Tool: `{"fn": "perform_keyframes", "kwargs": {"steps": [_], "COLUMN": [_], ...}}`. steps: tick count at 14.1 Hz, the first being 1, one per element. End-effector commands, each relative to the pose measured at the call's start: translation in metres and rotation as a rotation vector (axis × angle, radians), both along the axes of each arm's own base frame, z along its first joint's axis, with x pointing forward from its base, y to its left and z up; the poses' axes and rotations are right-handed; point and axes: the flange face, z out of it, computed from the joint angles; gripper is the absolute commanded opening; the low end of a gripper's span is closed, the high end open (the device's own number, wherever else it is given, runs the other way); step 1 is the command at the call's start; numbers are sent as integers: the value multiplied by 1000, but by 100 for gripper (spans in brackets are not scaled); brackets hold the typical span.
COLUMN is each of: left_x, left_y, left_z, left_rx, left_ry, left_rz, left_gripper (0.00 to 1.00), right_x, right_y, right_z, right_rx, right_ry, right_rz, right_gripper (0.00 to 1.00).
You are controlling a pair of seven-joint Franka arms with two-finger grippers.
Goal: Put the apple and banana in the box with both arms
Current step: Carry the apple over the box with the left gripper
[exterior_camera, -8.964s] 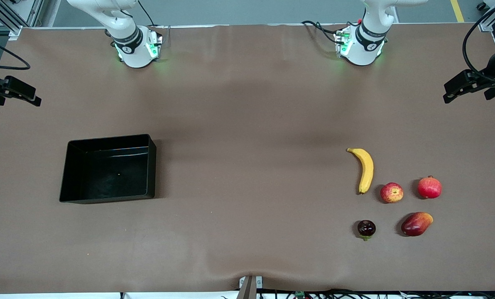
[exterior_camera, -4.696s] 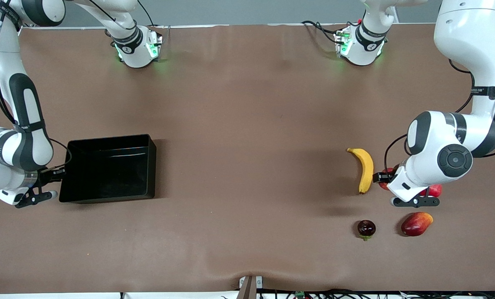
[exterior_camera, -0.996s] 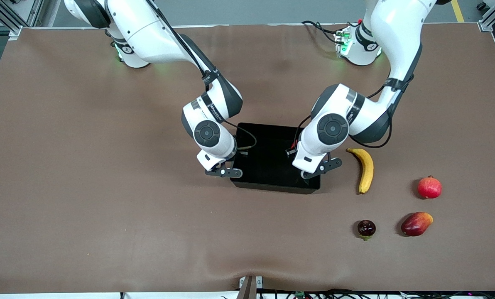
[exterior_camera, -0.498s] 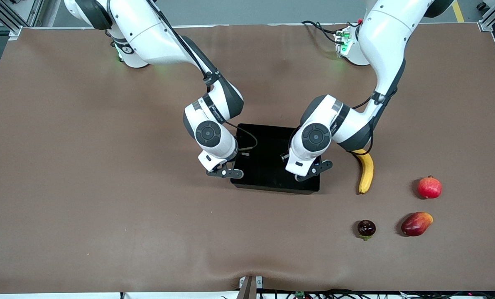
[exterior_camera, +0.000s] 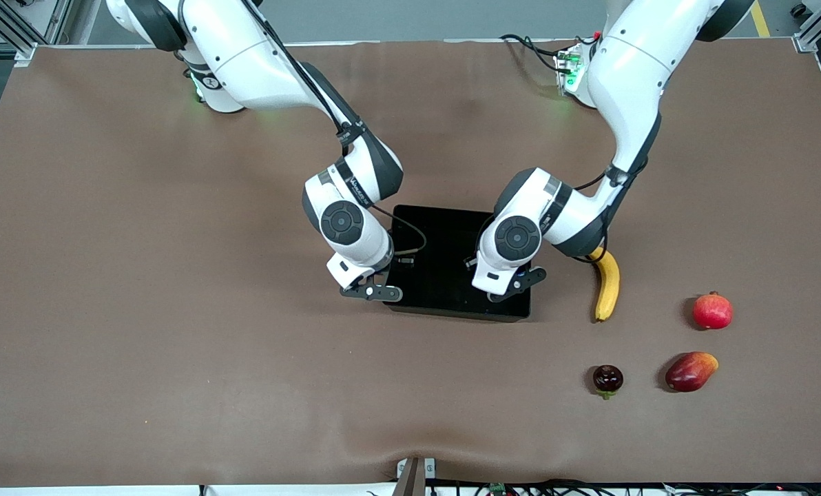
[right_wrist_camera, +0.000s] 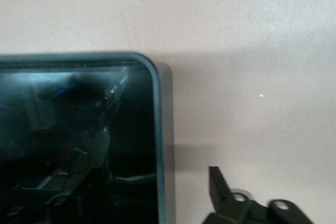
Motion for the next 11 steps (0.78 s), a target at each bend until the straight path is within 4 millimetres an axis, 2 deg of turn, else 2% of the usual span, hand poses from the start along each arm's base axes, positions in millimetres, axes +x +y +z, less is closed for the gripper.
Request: {"fn": "perform_keyframes", "kwargs": {"steps": [1, 4, 5, 6, 8, 10, 11], "left_x": [-9, -11, -10, -10, -9, -5, 1], "left_y": [-6, -7, -6, -6, -7, -6, -3], "left_z": [-9, -16, -18, -18, -15, 0, 19], "left_rx": [10, 7, 7, 3, 7, 3, -2], "left_ry": [-29, -29, -29, -34, -43, -64, -85], "left_rz": [26, 27, 28, 27, 22, 15, 21], "left_gripper": [0, 0, 2, 21, 100, 100, 100], "right_x": [7, 13, 17, 18, 18, 25, 26], "right_y": [-4, -24, -34, -43, -63, -103, -124], "right_z": [34, 71, 94, 120, 165, 204, 224], "right_rx": [23, 19, 30, 41, 48, 55, 56], "right_ry": [-24, 13, 12, 9, 20, 38, 49], "right_rz": [-15, -29, -40, -52, -59, -93, -108], "right_gripper": [100, 100, 100, 100, 100, 100, 100]}}
